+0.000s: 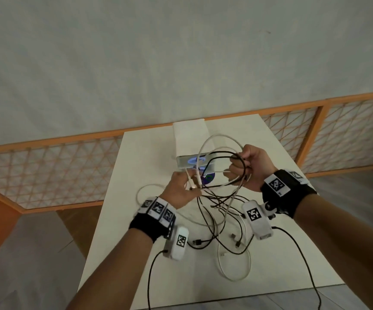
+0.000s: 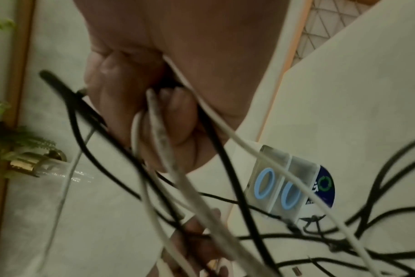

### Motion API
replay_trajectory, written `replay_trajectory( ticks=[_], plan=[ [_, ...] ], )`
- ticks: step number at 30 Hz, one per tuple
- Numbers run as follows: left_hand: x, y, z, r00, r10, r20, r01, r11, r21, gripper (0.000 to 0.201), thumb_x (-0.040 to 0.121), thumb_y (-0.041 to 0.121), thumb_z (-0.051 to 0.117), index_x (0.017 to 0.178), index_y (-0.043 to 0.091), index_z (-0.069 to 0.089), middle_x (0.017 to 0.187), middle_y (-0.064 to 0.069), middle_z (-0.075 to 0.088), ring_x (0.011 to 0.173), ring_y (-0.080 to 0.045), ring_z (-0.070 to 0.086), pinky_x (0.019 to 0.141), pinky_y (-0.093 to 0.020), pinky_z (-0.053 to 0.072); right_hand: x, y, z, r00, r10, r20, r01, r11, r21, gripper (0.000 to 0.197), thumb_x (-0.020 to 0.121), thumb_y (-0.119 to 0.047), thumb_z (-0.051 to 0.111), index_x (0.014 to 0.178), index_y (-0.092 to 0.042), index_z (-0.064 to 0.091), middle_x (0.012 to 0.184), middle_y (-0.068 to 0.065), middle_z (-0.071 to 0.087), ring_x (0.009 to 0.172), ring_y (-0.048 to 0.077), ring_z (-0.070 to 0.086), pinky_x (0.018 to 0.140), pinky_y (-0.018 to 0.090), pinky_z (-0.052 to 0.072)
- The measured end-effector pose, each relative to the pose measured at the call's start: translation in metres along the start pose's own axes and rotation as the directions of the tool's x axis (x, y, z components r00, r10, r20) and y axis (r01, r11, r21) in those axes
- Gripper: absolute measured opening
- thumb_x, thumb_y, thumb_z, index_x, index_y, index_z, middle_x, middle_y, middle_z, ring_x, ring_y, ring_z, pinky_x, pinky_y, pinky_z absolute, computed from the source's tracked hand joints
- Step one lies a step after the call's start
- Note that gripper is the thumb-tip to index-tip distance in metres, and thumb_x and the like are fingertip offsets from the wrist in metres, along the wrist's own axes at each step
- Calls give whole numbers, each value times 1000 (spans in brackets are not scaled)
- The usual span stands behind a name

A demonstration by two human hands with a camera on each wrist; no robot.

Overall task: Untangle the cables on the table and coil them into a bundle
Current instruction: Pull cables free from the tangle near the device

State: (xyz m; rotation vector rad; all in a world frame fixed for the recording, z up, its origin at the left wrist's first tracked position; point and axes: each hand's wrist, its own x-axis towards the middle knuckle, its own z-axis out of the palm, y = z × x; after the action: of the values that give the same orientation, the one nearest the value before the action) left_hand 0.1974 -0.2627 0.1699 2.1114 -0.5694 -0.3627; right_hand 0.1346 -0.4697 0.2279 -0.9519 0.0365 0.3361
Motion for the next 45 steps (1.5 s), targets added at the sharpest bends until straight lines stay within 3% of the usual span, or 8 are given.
replay_trajectory(
  ticks=[11,16,20,23,28,32,39,45],
  plan=[
    [12,29,-24,963,-266,-30,203,800,-565,16,66,37,75,68,22,72,76,4,67,81,-15,55,76,-29,39,10,-4,-1,997,41,-71,-58,963,-264,27,45,-21,59,41,-22,33,40,-4,25,41,15,15,53,29,11],
    [20,37,-48,960,-278,-22,150,580,-801,9,86,8,62,79,12,59,64,-2,68,58,-13,67,56,-21,52,16,-9,2,974,40,-224,-208,560,-802,16,67,-22,54,72,-8,61,69,5,55,65,19,47,58,25,40],
    [24,46,-48,969,-227,-96,94,701,-707,12,83,5,67,77,13,61,64,0,71,57,-10,68,54,-19,51,22,-19,5,956,21,-294,-288,270,-919,51,82,-6,54,131,-17,45,127,7,43,112,23,46,93,33,41],
    [24,50,-40,975,-211,-70,105,716,-690,12,80,6,70,78,13,61,65,-1,72,57,-9,67,53,-16,50,30,-28,27,970,-145,-197,-80,574,-815,31,85,-7,48,113,-13,57,110,-1,54,101,16,46,87,26,37],
    [18,55,-36,961,-278,-2,218,760,-613,23,81,38,69,81,15,64,72,-2,73,63,-12,68,60,-23,49,29,-19,41,983,-69,-170,-132,382,-915,25,95,-11,43,75,-9,58,63,-8,59,61,13,50,56,15,42],
    [1,32,-48,769,-574,280,606,795,-36,101,63,93,20,87,7,66,80,-15,71,65,-25,68,60,-26,48,29,-25,30,970,-214,-115,-28,370,-928,24,94,-14,39,86,-12,62,90,-3,55,84,11,48,76,19,34],
    [17,62,-60,935,-145,-324,284,853,438,99,78,80,-1,84,4,63,93,-14,63,92,-31,58,84,-41,43,30,-31,47,998,-49,25,17,-153,-988,37,91,-6,44,119,-14,66,90,-5,58,109,21,51,79,15,28],
    [13,96,-50,981,-106,160,82,985,150,44,95,50,38,103,8,50,67,-4,57,63,-22,58,61,-29,45,27,-38,53,968,-243,59,54,-28,-998,24,89,-18,56,100,-5,73,87,10,68,83,19,58,76,27,41]
  ],
)
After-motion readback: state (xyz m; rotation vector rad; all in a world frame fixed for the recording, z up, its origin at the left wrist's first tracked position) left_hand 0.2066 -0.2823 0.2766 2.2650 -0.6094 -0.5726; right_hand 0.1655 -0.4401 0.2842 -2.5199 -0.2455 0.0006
